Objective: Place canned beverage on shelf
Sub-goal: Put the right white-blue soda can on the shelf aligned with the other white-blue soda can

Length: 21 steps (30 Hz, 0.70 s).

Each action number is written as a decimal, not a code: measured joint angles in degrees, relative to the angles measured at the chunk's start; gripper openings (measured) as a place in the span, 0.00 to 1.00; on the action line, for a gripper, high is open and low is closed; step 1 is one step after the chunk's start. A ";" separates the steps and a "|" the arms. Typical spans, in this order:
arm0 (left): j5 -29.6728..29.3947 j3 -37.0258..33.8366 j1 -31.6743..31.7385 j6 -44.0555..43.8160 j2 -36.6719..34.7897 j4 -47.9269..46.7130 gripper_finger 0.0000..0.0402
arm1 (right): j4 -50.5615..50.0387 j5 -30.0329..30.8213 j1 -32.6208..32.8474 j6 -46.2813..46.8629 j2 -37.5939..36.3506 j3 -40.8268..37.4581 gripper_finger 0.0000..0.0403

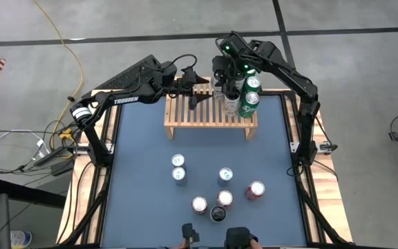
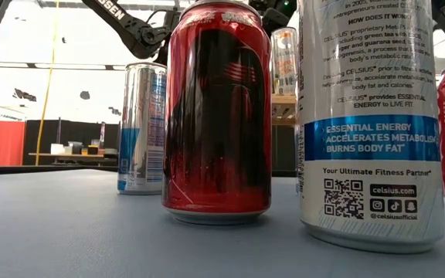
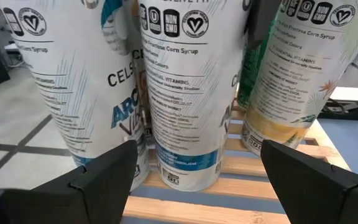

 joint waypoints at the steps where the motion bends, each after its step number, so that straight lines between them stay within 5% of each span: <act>1: -0.18 0.00 0.00 0.02 0.02 -0.01 0.82 | 0.07 0.00 0.00 0.02 0.01 0.00 0.60; 21: -0.41 0.04 0.00 -0.59 0.08 -0.02 0.82 | 2.82 -0.09 1.66 -0.14 -2.11 0.02 0.63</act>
